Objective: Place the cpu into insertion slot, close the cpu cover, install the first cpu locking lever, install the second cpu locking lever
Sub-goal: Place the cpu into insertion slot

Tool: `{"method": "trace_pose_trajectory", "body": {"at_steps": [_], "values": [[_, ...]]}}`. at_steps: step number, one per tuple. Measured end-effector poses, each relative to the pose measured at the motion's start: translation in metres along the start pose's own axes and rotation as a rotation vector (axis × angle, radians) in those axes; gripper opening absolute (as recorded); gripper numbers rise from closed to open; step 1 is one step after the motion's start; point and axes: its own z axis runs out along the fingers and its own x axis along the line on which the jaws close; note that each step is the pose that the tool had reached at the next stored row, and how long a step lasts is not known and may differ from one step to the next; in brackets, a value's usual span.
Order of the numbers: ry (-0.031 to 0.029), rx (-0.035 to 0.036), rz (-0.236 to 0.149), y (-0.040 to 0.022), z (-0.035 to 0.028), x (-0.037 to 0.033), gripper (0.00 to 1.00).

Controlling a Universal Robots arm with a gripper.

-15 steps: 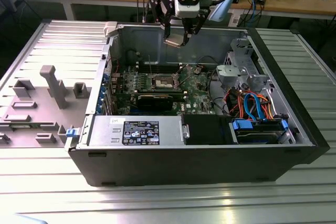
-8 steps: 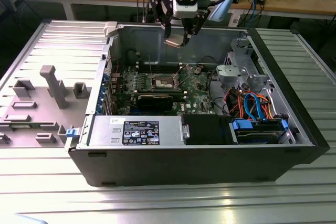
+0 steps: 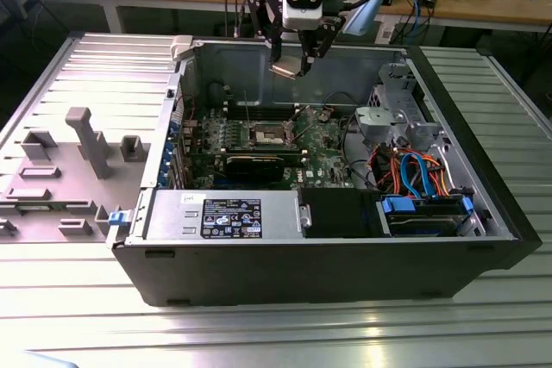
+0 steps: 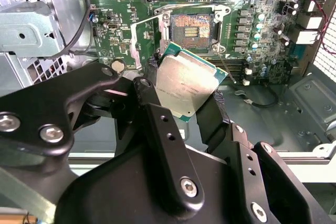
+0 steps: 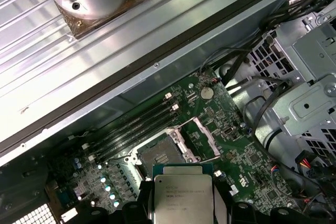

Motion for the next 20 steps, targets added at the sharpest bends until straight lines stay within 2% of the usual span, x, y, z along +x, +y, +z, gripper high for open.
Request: {"method": "trace_pose_trajectory", "body": {"at_steps": [8,12,15,18,20], "values": [[-0.0001,0.0,0.002,0.0,0.0,0.0,0.54],[-0.0013,-0.0002,0.015,0.0,0.0,0.0,0.54],[-0.004,-0.0009,0.046,0.0,0.0004,0.0,0.54],[-0.0092,-0.002,0.103,-0.0001,0.001,0.0,0.54],[-0.0104,-0.0023,0.117,-0.0001,0.0011,0.0,0.54]]}}
